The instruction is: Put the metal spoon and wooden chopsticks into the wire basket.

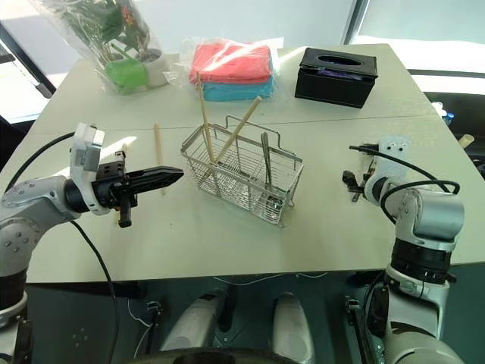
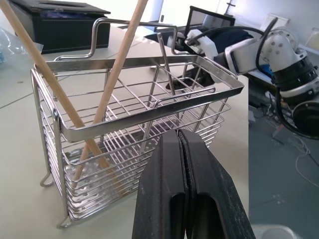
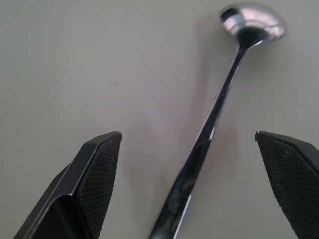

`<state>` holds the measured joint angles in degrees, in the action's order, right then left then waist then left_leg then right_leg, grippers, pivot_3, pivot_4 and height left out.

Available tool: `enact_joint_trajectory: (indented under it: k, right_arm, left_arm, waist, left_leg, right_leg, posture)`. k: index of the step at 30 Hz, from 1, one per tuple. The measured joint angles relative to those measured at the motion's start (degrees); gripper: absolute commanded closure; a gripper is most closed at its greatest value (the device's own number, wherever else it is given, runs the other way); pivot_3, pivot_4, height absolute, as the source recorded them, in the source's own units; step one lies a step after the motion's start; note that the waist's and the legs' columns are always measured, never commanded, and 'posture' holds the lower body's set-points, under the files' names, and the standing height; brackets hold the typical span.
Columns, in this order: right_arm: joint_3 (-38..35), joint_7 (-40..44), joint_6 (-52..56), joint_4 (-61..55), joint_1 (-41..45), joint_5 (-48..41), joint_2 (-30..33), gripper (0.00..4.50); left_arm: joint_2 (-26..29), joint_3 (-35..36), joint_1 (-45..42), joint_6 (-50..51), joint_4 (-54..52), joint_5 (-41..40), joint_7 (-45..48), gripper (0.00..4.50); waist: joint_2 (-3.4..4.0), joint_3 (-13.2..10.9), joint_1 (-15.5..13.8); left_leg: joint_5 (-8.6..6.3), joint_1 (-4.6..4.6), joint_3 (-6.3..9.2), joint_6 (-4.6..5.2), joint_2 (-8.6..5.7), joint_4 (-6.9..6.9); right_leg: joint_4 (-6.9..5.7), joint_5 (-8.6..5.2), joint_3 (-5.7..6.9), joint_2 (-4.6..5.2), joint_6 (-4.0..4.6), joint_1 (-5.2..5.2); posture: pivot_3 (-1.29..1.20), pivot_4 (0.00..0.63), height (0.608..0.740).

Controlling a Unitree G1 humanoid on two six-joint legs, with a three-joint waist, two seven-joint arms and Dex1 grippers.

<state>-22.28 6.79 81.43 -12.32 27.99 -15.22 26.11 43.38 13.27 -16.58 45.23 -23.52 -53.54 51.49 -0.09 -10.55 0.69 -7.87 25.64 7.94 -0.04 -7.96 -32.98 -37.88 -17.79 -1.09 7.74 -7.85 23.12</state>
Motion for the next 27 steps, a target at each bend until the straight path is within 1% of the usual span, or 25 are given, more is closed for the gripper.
enact_joint_trajectory:
  k: [5,9,19,23,27]
  right_arm:
    - [-1.11,-0.96,3.87,-5.78,-1.31,0.35,-3.55,0.08]
    - [-1.15,-1.11,5.85,-9.44,-2.84,0.53,-5.14,0.08]
    - [-2.54,-1.45,5.16,-8.60,-2.65,1.59,-5.85,0.08]
    - [-2.54,-1.35,4.39,-7.63,-2.33,1.65,-5.84,0.08]
    - [-2.66,-1.34,4.16,-7.36,-2.33,1.75,-5.85,0.08]
  left_arm:
    - [-0.61,-0.01,-0.01,-0.70,-0.01,-0.01,-0.59,4.50]
    - [-0.85,-0.06,-0.11,-0.82,0.01,-0.04,-0.74,4.50]
    - [-1.36,-0.47,-1.26,-1.05,0.01,-0.79,-0.86,4.50]
    - [-0.49,-0.47,-1.28,-0.82,0.01,-1.29,-0.17,4.50]
    - [1.52,-0.46,-1.28,-0.60,-0.01,-2.09,1.45,4.50]
  waist:
    - [-0.01,0.01,0.01]
    - [-0.01,0.01,0.04]
    - [-0.05,0.03,-0.04]
    - [-0.05,0.03,0.00]
    - [-0.06,0.04,0.00]
  left_leg:
    - [-0.07,-0.02,0.00,-0.12,0.00,-0.02]
    - [-0.08,-0.04,0.01,-0.13,0.02,-0.01]
    - [-0.08,-0.15,0.01,-0.13,0.02,-0.02]
    - [-0.08,-0.14,0.01,-0.13,0.03,-0.01]
    - [-0.08,-0.13,0.01,-0.13,0.03,-0.01]
  right_leg:
    - [0.01,0.04,0.00,0.00,0.06,0.01]
    - [0.01,0.04,0.00,0.00,0.06,0.05]
    - [0.17,0.14,0.03,-0.01,0.08,0.01]
    - [0.37,0.31,0.02,-0.03,0.08,-0.04]
    - [0.46,0.34,0.02,-0.02,0.10,-0.06]
  posture:
    - [0.00,0.150,0.740]
    - [0.00,0.150,0.740]
    - [0.00,0.150,0.740]
    - [0.00,0.150,0.740]
    - [0.00,0.150,0.740]
